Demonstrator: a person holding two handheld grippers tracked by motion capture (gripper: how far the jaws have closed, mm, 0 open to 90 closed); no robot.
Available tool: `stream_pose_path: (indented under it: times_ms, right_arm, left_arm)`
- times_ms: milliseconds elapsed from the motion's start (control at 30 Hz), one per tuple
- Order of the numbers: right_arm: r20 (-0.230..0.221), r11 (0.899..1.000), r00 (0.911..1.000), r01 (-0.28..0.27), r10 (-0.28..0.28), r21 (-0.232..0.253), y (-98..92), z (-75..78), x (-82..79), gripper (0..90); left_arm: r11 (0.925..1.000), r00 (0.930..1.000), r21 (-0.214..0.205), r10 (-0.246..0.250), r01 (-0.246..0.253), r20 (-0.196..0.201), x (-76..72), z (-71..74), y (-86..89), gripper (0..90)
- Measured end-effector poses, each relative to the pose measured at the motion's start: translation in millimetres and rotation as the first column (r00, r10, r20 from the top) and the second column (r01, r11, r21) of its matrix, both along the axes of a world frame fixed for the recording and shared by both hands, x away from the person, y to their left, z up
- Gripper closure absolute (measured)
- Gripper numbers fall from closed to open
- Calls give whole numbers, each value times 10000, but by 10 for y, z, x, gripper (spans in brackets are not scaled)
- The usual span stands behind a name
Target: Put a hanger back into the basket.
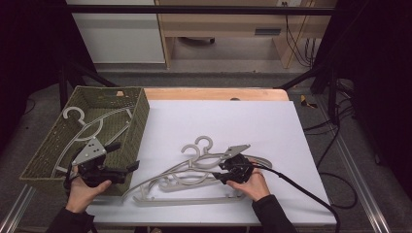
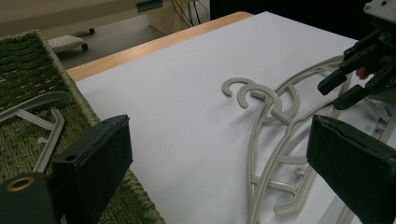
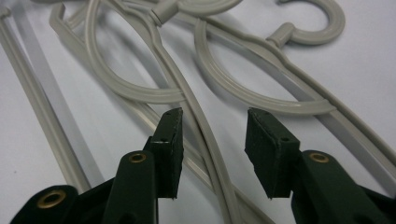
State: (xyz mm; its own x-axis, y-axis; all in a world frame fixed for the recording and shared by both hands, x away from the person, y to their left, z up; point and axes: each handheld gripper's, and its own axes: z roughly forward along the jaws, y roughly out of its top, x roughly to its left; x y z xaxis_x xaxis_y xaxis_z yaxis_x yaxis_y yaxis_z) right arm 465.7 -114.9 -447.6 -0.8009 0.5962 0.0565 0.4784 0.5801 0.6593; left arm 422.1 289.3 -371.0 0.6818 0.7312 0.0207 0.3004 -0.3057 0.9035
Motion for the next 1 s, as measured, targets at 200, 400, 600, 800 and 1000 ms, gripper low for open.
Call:
stream_pose_path:
  times_ms: [200, 400, 600, 800, 1000]
  right_arm:
    - [-306, 10000, 9995, -64, 65, 31, 23, -54, 30, 694]
    - [-197, 9996, 9994, -279, 279, 0, -3, -45, 38, 754]
    - [-110, 9998, 9998, -152, 151, -112, -30, -21, 36, 761]
    - [-66, 9998, 9999, -146, 145, -168, -3, -68, 49, 676]
    - [-44, 9997, 9999, -166, 165, -154, 18, -110, 78, 657]
  left_arm:
    - [10000, 10000, 37, 8, -8, -20, 3, -3, 2, 67]
    - [10000, 10000, 37, -3, 3, -38, 4, -6, 1, 67]
    - [10000, 10000, 39, -35, 35, -50, 1, -5, -4, 68]
    - [9999, 9999, 87, -73, 74, -80, 5, -13, -18, 68]
    - [9999, 9999, 80, -119, 120, -115, 5, -15, -25, 69]
